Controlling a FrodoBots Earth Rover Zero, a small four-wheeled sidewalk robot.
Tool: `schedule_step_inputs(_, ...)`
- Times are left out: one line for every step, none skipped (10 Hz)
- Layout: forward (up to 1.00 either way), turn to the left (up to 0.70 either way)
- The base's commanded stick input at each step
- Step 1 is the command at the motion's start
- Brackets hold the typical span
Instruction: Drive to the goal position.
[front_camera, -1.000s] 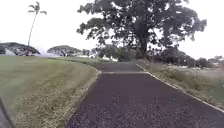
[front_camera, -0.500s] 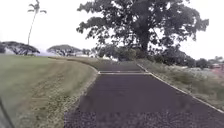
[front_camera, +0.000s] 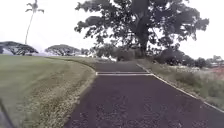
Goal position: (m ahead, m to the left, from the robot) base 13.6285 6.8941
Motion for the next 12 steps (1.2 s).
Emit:
schedule_step_inputs(0.7, -0.19)
schedule_step_inputs(0.7, -0.06)
schedule_step_inputs(0.7, 0.0)
schedule_step_inputs(0.7, 0.0)
schedule_step_inputs(0.7, 0.0)
schedule_step_inputs(0.7, 0.0)
schedule_step_inputs(0.7, 0.0)
schedule_step_inputs(0.7, 0.0)
schedule_step_inputs(0.7, 0.0)
schedule_step_inputs(0.7, 0.0)
schedule_step_inputs(0.7, 0.0)
schedule_step_inputs(0.7, 0.0)
